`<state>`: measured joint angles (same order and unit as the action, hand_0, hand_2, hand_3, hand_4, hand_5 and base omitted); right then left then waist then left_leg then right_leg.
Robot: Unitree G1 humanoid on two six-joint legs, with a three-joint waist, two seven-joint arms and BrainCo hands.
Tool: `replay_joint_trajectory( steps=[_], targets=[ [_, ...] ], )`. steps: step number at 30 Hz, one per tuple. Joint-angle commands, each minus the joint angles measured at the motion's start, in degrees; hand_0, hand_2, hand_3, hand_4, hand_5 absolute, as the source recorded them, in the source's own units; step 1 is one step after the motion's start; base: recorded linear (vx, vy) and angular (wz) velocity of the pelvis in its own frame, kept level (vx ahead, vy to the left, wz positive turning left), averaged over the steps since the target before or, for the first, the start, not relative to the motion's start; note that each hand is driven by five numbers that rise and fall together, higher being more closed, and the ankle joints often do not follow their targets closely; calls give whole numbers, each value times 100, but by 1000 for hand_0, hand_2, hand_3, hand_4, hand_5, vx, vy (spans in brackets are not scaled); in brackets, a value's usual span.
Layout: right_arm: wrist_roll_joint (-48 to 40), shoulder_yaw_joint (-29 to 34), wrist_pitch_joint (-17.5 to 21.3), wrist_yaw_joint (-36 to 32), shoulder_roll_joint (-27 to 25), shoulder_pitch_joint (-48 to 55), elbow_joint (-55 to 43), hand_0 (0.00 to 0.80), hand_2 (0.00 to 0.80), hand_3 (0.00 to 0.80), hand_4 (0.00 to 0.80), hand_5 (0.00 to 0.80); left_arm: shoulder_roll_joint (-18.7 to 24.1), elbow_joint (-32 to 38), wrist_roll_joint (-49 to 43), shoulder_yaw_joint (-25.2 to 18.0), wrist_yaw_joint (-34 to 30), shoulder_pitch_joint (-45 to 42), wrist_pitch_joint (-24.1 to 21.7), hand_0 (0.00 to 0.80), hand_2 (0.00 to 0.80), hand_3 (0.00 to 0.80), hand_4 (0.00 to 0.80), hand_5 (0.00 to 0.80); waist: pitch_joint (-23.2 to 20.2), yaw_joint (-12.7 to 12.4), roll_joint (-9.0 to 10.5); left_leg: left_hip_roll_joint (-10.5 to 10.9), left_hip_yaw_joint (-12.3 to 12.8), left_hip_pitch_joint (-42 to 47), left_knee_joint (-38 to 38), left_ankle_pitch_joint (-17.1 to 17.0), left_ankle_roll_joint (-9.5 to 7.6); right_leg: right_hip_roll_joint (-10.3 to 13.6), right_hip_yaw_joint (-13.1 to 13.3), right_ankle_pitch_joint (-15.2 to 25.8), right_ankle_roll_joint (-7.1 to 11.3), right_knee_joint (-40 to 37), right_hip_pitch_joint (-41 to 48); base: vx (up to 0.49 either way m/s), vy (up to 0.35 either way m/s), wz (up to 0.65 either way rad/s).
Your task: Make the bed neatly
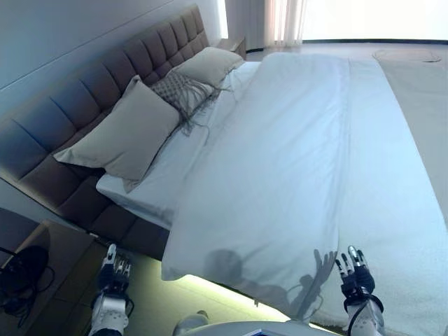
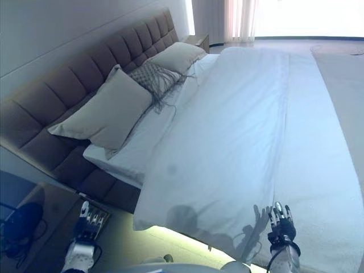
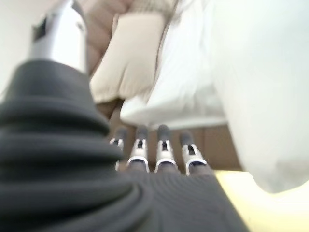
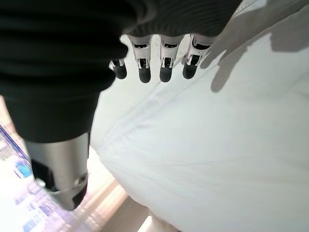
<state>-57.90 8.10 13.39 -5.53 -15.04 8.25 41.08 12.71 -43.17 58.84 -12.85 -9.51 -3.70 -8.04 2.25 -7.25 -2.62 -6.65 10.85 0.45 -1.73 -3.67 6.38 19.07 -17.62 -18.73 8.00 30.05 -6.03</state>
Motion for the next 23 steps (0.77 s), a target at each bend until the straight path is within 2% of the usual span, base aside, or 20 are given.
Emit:
replay_joint_trajectory(
  steps=[1,7,10,14,20,23],
  targets=[
    [108,129,302,-5,419,-530,-325,0,0,0,0,0,361,630,-601,-115,-436,415,-141,0,0,0,0,0,184,-237,448,101,-333,74,-248,456,-322,158,15,2515,459,-2633,814,-45,-154,-6],
    [423,-26,63,-155,441,-518,-449,0,0,0,0,0,335,890,-948,129,-260,325,14,0,0,0,0,0,120,-230,511,107,-303,143,-126,413,-339,15,16,2523,422,-2711,834,-26,-106,-1],
    [596,-194,-38,-244,411,-496,-514,0,0,0,0,0,388,892,-1433,288,-103,271,-135,0,0,0,0,0,103,-217,574,105,-266,162,-95,411,-330,-55,-6,2554,421,-2803,844,-34,-120,-3],
    [553,-288,-123,-274,425,-469,-510,0,0,0,0,0,294,1033,-1397,402,-223,144,-135,0,0,0,0,0,91,-235,623,120,-192,199,-69,450,-338,-128,-81,2617,433,-2992,885,-41,-86,-10],
    [160,-294,27,-319,634,-392,-323,0,0,0,0,0,138,1098,-1282,604,-295,76,36,0,0,0,0,0,101,-216,629,146,-119,185,-165,506,-369,-150,-67,2624,411,-2960,839,-16,-37,-9],
    [389,-392,59,-285,674,-434,-264,0,0,0,0,0,97,1078,-1366,719,-208,98,13,0,0,0,0,0,117,-195,580,166,-104,200,-185,531,-401,-154,-55,2608,405,-2954,836,0,0,0]
  ],
)
